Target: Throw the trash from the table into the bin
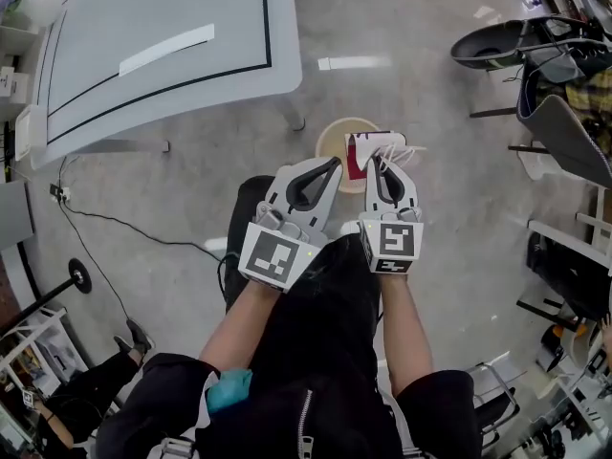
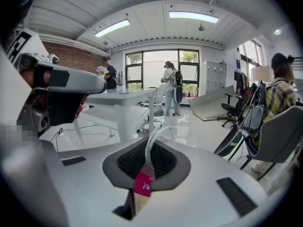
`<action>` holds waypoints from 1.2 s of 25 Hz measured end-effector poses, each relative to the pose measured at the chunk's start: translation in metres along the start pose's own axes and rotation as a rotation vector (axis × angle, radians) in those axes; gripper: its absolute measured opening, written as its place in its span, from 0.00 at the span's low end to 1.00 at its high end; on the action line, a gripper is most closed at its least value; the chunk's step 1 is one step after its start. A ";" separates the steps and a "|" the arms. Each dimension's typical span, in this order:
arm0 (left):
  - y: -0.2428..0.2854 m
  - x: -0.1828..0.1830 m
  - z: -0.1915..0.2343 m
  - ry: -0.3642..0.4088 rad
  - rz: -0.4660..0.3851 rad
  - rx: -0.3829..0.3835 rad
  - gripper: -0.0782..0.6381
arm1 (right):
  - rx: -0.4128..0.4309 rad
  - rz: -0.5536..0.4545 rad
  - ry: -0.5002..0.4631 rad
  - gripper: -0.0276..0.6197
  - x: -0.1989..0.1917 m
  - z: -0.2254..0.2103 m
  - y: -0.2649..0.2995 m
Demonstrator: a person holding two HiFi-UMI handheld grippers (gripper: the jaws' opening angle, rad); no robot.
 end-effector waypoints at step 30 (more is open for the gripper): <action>0.157 -0.239 0.070 0.123 -0.071 0.006 0.12 | 0.025 0.089 0.033 0.07 -0.244 -0.027 0.232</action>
Point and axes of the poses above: the fingertips, and each gripper's own axes: y forward along the fingers, z to its left, x out of its top, the point moved 7 cm from there along -y, backward along the fingers, and after that the axes turned 12 degrees about z, right-handed, at the moved point
